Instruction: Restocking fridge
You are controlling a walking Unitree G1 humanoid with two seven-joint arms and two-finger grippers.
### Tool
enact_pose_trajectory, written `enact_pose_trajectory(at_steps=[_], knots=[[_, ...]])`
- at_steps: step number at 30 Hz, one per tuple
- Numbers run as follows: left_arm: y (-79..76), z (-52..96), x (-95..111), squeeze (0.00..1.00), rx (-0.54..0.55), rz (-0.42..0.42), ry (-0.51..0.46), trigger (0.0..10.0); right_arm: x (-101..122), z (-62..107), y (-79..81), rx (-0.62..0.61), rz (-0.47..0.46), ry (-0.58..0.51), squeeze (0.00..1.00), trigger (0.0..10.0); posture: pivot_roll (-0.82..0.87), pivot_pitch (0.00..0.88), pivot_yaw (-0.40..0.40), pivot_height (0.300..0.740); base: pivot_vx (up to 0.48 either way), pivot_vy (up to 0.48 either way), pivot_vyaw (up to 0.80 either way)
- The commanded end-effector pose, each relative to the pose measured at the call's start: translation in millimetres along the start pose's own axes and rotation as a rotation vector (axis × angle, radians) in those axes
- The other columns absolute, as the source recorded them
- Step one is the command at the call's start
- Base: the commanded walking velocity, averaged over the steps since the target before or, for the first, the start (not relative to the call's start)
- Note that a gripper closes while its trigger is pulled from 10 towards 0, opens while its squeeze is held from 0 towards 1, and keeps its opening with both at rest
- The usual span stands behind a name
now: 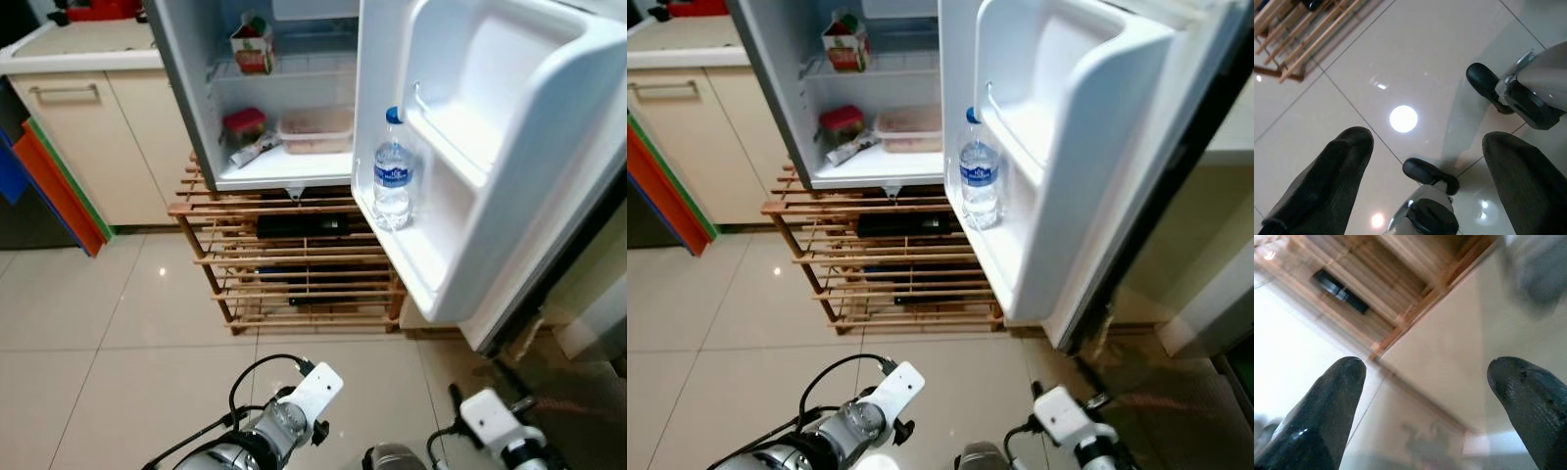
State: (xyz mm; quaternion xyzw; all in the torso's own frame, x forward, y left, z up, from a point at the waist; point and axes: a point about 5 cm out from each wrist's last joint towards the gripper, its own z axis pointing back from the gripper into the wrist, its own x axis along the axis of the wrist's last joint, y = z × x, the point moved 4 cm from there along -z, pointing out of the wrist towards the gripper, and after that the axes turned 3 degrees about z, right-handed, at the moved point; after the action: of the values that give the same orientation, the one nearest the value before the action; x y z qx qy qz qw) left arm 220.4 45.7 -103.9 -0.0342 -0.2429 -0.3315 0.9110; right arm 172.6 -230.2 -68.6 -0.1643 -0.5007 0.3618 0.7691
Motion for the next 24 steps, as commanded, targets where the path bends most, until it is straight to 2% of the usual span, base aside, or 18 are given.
enact_pose_trajectory(at_steps=[1, 3, 4, 5, 6, 8, 11, 13, 17, 19, 21, 22, 24], knots=[[-14.4, -0.3, 2.0, 0.0, -0.017, 0.016, 0.004, 10.0, -22.4, 7.7, -0.9, 0.01, -0.039, 0.119, 0.0, 10.0, -0.2, 0.0, 0.044, 0.74, 0.0, 0.0, 0.0], [-4.7, -0.2, -3.9, 0.0, -0.009, 0.015, 0.015, 10.0, -34.4, 9.3, -6.9, -0.019, -0.08, 0.196, 0.0, 10.0, -0.19, 0.0, 0.045, 0.74, 0.0, 0.0, 0.0], [-4.7, -0.2, -3.9, 0.0, -0.009, 0.015, 0.015, 10.0, -34.4, 9.3, -6.9, -0.019, -0.08, 0.196, 0.0, 10.0, -0.19, 0.0, 0.045, 0.74, 0.0, 0.0, 0.0], [1.6, 0.0, -7.4, 0.0, -0.004, 0.013, 0.019, 10.0, -45.0, 10.9, -13.4, -0.056, -0.096, 0.267, 0.0, 10.0, -0.19, 0.0, 0.045, 0.74, 0.0, 0.0, 0.0], [7.5, 0.3, -10.9, 0.0, -0.001, 0.013, 0.025, 10.0, -64.8, 16.2, -29.6, -0.15, -0.123, 0.403, 0.0, 10.0, -0.19, 0.0, 0.046, 0.74, 0.0, 0.0, 0.0], [7.7, 0.3, -11.2, 0.0, -0.002, 0.013, 0.025, 10.0, -70.1, 18.1, -35.1, -0.183, -0.131, 0.44, 0.0, 10.0, -0.19, 0.0, 0.046, 0.74, 0.0, 0.0, 0.0], [8.6, 0.7, -24.2, 0.0, -0.004, 0.021, 0.073, 10.0, -76.1, 16.9, -72.8, -0.384, -0.156, 0.499, 0.0, 10.0, -0.19, 0.0, 0.05, 0.74, 0.0, 0.0, 0.0], [8.5, 0.8, -27.3, 0.0, -0.003, 0.022, 0.084, 10.0, -73.9, 14.8, -78.8, -0.408, -0.144, 0.489, 0.0, 10.0, -0.19, 0.0, 0.05, 0.74, 0.0, 0.0, 0.0], [8.6, 1.8, -45.2, 0.0, 0.002, 0.078, 0.133, 10.0, -48.0, -4.6, -105.5, -0.527, -0.14, 0.365, 0.0, 10.0, -0.19, 0.0, 0.05, 0.74, 0.0, 0.0, 0.0], [8.3, 2.1, -49.8, 0.0, 0.008, 0.081, 0.147, 10.0, -29.7, -14.9, -118.1, -0.576, -0.163, 0.273, 0.0, 10.0, -0.19, 0.0, 0.051, 0.74, 0.0, 0.0, 0.0], [8.0, 2.1, -49.5, 0.0, 0.015, 0.062, 0.147, 10.0, -15.9, -22.0, -123.2, -0.582, -0.2, 0.191, 0.0, 10.0, -0.19, 0.0, 0.053, 0.74, 0.0, 0.0, 0.0], [8.0, 2.1, -49.5, 0.0, 0.015, 0.062, 0.147, 10.0, -15.9, -22.0, -123.2, -0.582, -0.2, 0.191, 0.0, 10.0, -0.19, 0.0, 0.053, 0.74, 0.0, 0.0, 0.0], [5.8, 1.5, -44.7, 0.0, 0.016, 0.036, 0.134, 10.0, 24.5, -35.2, -139.0, -0.616, -0.262, -0.003, 0.0, 10.0, -0.19, 0.0, 0.054, 0.74, 0.0, 0.0, 0.0]])
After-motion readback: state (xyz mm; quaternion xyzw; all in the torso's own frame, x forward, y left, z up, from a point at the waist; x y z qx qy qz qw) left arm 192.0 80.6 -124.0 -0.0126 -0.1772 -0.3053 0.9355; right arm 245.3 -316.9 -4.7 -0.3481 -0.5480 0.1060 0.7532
